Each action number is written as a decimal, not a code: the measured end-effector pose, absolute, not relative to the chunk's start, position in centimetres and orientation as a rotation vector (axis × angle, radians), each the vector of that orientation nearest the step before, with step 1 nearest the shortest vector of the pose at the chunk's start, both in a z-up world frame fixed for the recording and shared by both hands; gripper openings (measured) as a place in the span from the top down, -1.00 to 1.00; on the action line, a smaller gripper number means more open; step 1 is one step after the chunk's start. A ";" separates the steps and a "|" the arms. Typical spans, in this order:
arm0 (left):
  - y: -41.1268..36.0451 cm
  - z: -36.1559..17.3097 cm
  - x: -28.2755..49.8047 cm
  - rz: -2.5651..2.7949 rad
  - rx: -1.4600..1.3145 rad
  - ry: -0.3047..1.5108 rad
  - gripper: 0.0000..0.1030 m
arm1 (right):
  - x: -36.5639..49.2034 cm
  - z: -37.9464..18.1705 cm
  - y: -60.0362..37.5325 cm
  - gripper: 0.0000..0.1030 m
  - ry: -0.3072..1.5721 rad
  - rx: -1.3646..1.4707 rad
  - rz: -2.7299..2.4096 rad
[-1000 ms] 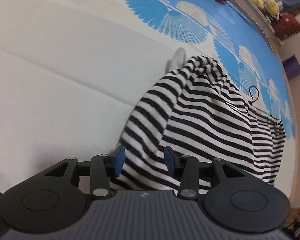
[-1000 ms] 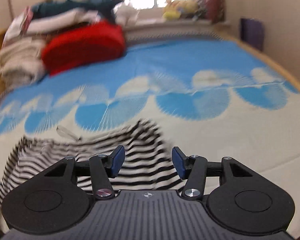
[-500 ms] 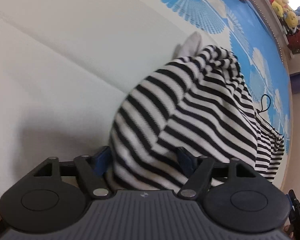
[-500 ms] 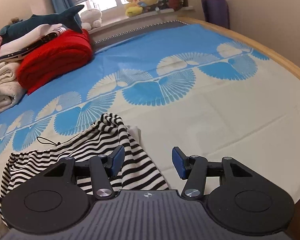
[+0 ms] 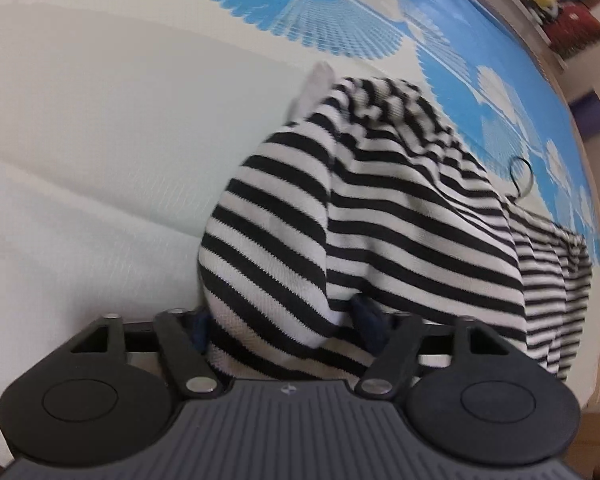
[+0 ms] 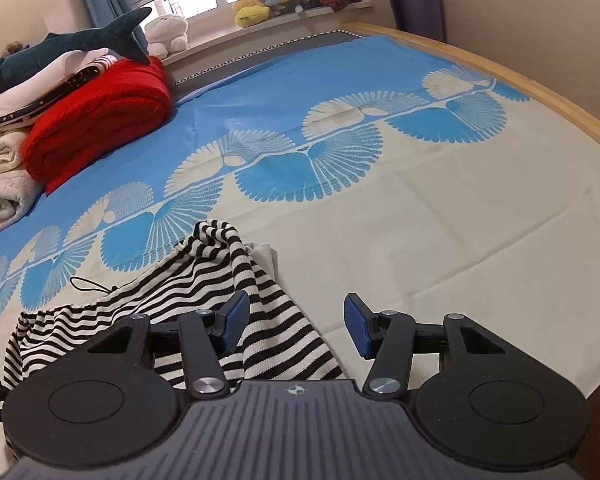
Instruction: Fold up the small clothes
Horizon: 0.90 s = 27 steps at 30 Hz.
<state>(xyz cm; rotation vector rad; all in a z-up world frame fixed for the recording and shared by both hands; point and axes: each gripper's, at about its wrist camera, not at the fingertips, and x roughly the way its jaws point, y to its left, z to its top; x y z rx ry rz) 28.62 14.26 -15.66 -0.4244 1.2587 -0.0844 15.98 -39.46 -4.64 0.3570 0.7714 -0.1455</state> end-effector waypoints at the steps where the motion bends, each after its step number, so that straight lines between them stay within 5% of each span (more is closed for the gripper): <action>1: 14.0 -15.6 28.7 -0.114 -0.435 1.263 0.24 | 16.0 -4.7 -39.5 -0.06 0.773 0.359 -0.149; 8: 13.9 -14.9 28.2 -0.199 -0.450 1.250 0.62 | 15.8 -4.0 -39.2 -0.06 0.726 0.363 -0.158; 19: 17.5 -10.8 25.9 -0.179 -0.521 1.087 0.83 | 14.8 -1.8 -39.8 -0.05 0.596 0.476 -0.150; 27: 18.1 -10.7 25.1 -0.097 -0.451 1.136 0.84 | 15.5 -2.6 -38.8 -0.05 0.642 0.441 -0.118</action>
